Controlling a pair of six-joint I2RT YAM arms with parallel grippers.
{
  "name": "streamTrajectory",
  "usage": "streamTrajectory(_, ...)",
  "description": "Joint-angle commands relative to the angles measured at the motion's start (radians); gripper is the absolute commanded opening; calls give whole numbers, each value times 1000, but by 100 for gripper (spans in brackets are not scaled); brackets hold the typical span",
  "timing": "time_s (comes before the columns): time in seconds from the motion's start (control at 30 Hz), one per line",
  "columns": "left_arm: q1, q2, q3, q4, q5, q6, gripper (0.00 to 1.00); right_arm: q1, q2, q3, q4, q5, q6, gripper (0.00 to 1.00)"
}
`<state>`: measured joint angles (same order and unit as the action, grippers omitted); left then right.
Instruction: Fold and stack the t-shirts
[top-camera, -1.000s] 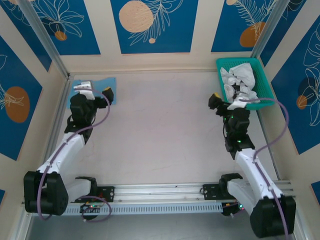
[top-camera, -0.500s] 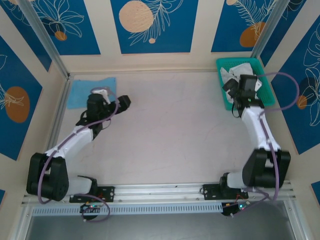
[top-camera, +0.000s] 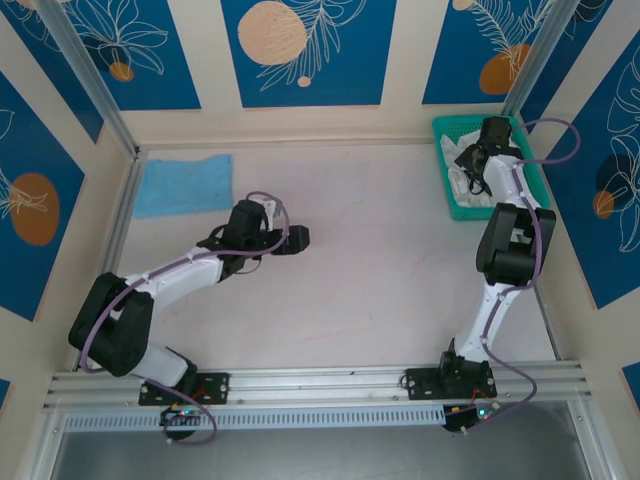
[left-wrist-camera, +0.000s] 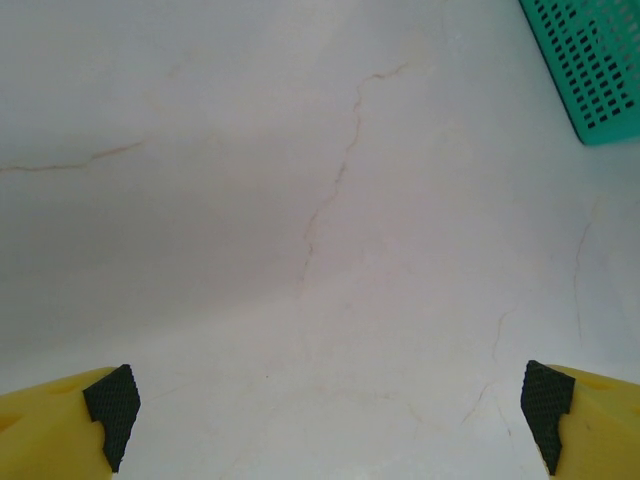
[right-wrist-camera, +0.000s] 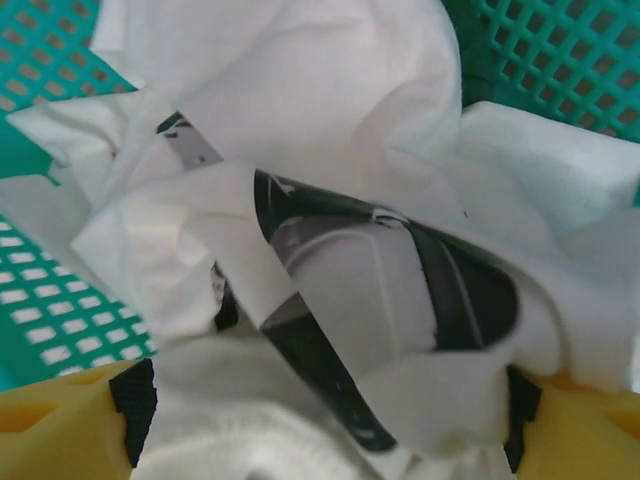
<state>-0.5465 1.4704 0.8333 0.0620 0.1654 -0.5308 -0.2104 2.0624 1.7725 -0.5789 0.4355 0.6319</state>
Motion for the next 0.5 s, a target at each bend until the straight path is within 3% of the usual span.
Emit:
streamTrajectory(0.0,-11,14,39,-7,18,39,100,0,85,118,-99,-75,-18,88)
streamTrajectory(0.17,-10,16,40,-10,17,49,100,6,140,186,-110,-158,-28,74)
streamTrajectory(0.27,-11,14,37,-11,14,53,100,6,144,174,-100,-188,-19,56)
streamTrajectory(0.37,-11,13,36,-11,10,52,100,4,133,145,-82,-226,-21,28)
streamTrajectory(0.47,-11,14,36,-11,11,51,100,6,78,64,-15,-236,-12,13)
